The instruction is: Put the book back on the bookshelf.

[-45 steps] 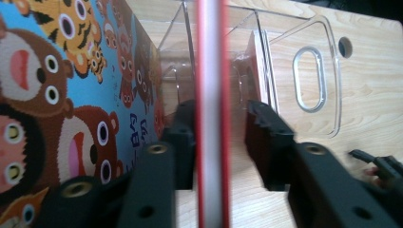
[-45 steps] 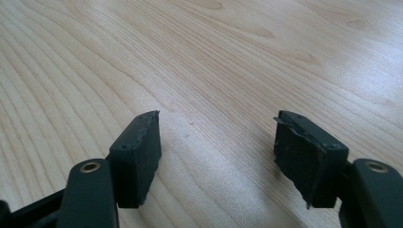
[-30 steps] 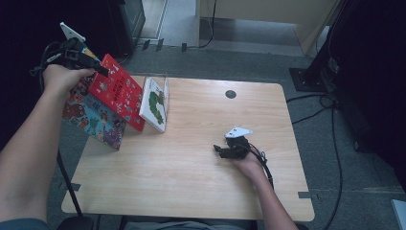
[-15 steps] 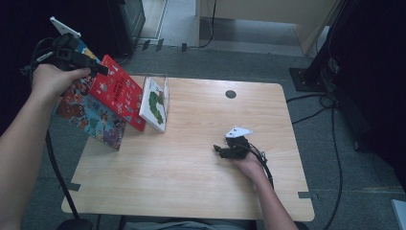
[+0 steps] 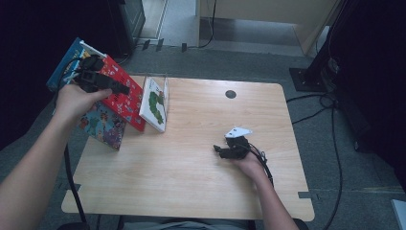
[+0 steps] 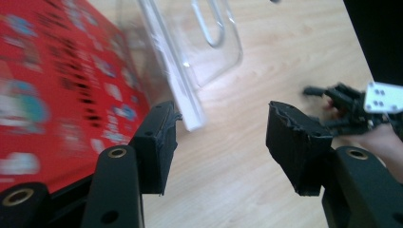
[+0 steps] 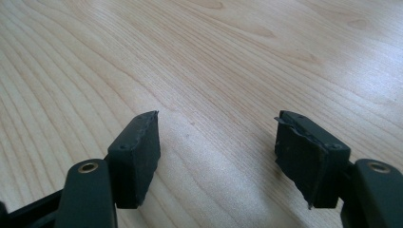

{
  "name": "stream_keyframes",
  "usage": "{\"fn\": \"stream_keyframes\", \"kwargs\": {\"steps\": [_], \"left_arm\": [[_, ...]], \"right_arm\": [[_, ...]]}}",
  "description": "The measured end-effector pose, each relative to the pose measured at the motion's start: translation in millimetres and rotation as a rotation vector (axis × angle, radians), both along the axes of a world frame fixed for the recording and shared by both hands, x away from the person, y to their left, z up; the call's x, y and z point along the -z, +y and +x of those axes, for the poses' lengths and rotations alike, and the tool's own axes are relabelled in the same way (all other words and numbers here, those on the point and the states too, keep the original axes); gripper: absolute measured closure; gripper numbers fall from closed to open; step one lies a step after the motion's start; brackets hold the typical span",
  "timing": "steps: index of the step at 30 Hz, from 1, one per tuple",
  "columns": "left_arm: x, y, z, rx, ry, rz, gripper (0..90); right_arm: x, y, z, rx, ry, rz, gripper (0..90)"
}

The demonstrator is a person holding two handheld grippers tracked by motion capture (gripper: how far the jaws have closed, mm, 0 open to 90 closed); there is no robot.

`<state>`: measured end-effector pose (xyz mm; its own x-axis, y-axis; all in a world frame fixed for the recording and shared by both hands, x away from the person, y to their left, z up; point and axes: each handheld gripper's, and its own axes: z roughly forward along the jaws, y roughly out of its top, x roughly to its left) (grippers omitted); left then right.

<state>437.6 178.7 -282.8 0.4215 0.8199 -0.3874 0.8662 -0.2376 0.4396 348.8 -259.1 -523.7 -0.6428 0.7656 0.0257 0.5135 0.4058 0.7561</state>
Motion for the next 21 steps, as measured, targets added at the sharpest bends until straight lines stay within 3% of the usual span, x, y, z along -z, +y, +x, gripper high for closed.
{"fn": "stream_keyframes", "kwargs": {"steps": [5,12,16,19,21], "left_arm": [[10.5,-17.3,-14.6,0.06,0.003,-0.014,43.7],[28.8,-33.3,-28.1,0.101,0.015,-0.028,43.1],[47.7,-42.5,-36.4,0.125,0.035,-0.051,42.9],[59.7,-48.3,-40.1,0.136,0.031,-0.028,42.9],[67.5,-52.2,-42.9,0.15,0.032,-0.036,42.9]], "right_arm": [[-0.1,0.0,0.0,0.0,0.001,0.0,31.9],[0.1,0.1,-0.4,0.004,0.0,0.0,31.2],[0.1,0.0,-0.5,0.003,0.0,-0.001,31.0],[0.1,0.1,-0.6,0.004,0.0,-0.001,31.0],[0.1,0.1,-0.6,0.005,-0.001,-0.001,31.0]]}}
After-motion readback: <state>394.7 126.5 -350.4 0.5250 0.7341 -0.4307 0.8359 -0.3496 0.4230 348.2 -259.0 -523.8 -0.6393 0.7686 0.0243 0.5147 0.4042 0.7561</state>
